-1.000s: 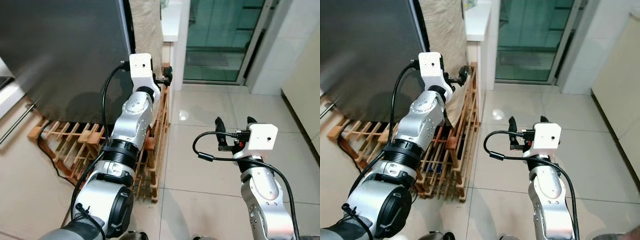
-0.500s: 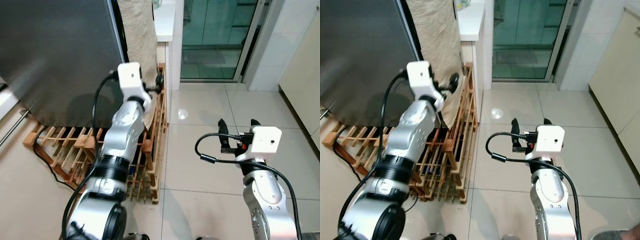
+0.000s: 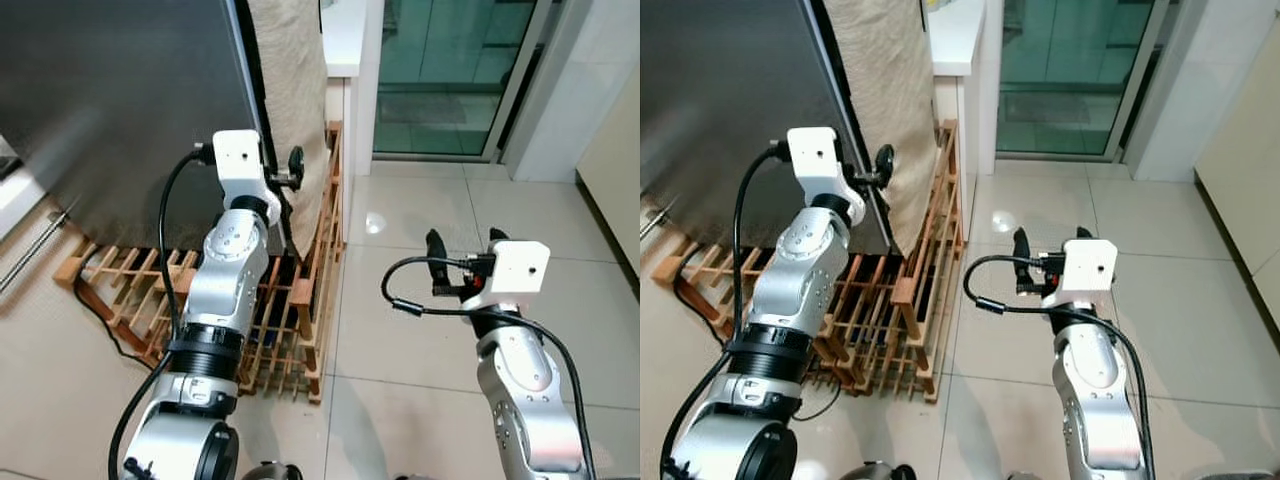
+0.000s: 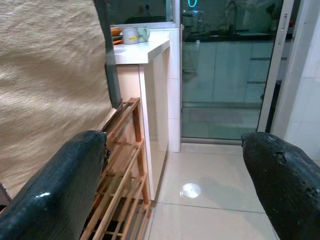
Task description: Restocking fridge
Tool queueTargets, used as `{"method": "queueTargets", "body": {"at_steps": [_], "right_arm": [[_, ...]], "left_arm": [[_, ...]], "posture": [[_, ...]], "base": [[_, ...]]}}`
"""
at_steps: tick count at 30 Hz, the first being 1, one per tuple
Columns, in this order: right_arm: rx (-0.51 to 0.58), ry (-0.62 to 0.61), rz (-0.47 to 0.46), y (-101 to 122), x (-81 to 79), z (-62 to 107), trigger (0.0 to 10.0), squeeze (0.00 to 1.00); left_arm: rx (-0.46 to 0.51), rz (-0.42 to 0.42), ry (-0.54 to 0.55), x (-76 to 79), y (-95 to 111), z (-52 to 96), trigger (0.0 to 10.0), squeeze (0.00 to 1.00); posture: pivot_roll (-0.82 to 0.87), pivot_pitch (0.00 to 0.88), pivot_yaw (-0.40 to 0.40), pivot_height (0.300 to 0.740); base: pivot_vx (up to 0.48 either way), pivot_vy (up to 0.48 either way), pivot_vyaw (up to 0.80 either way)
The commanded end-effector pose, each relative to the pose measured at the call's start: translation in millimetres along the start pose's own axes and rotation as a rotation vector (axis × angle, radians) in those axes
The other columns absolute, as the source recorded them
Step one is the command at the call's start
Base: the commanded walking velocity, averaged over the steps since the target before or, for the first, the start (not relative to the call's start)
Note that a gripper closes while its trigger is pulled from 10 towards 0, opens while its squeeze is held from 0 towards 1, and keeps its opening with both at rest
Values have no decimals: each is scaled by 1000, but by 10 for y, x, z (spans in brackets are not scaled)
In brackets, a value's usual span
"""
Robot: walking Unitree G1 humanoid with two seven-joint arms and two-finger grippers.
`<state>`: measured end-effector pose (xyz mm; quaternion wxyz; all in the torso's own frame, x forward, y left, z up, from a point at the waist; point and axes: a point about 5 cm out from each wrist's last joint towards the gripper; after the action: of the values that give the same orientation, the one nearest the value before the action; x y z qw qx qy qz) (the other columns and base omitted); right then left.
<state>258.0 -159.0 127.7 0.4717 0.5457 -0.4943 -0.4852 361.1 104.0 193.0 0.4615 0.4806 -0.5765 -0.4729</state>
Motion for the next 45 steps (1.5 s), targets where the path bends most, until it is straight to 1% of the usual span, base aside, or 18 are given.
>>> {"method": "queueTargets", "body": {"at_steps": [1,2,6,9,12,15,20,24,27,28,29,30,31,32,36,38,41,45], "right_arm": [[10,10,-3,14,-31,-30,10000,0],[11,7,-2,12,-27,-30,10000,0],[14,-2,0,11,-19,-14,10000,0],[14,-13,3,9,8,16,10000,0],[13,-18,7,7,26,28,10000,0],[13,-20,9,8,31,22,10000,0],[13,-17,12,8,22,11,10000,0],[16,-19,12,13,22,6,10000,0],[21,-25,13,24,26,12,10000,0],[23,-33,14,30,36,13,10000,0],[23,-37,13,29,41,14,10000,0],[23,-37,13,29,41,14,10000,0],[20,-42,13,21,49,37,10000,0],[19,-42,12,17,50,47,10000,0],[12,-38,13,1,48,56,10000,0],[13,-28,13,4,31,29,10000,0],[14,-26,13,10,30,12,10000,0],[17,-25,12,15,32,0,10000,0]], "left_arm": [[15,1,-10,52,70,-40,10000,0],[19,11,-23,94,92,-63,10000,0],[25,38,-57,181,136,-97,10000,0],[6,49,-96,264,118,-64,10000,0],[-1,54,-115,311,102,-34,10000,0],[-8,52,-108,326,74,-55,10000,0],[-25,38,-86,367,14,-153,10000,0],[-48,40,-72,388,-16,-197,10000,0],[-37,40,-77,360,15,-200,10000,0],[-32,35,-71,277,23,-190,10000,0],[-32,31,-64,228,19,-180,10000,0],[-32,31,-64,228,19,-180,10000,0],[-39,23,-52,141,-11,-129,10000,0],[-42,21,-45,112,-24,-104,10000,0],[-40,16,-29,76,-45,-58,10000,0],[-33,20,-4,45,-34,-44,10000,0],[-30,17,0,29,-18,-37,10000,0],[-22,5,13,-60,26,-15,10000,0]], "posture": [[-83,0,90,740],[-83,0,90,740],[-109,0,105,740],[-118,0,109,740],[-123,0,110,740],[-125,0,107,740],[-128,0,108,740],[-131,0,111,740],[-142,0,123,740],[-148,0,130,740],[-148,0,130,740],[-148,0,130,740],[-141,0,124,740],[-141,0,124,740],[-128,0,114,740],[-122,0,109,740],[-119,0,108,740],[-120,0,111,740]], "base": [[0,0,0],[0,0,0],[0,0,0],[0,0,0],[0,0,0],[0,0,0],[0,0,0],[0,0,0],[0,0,0],[0,0,0],[0,0,0],[0,0,0],[0,0,0],[0,0,0],[0,0,0],[0,0,0],[0,0,0],[0,0,0]]}}
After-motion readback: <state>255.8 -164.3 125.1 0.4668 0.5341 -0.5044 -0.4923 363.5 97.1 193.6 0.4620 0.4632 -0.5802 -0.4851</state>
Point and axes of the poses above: a point about 5 cm out from each wrist's last joint towards the gripper, its own z axis pointing back from the gripper into the wrist, its own y axis along the axis of the wrist's last joint, x = y × z, and after that the axes turned 3 degrees about -z, right-handed
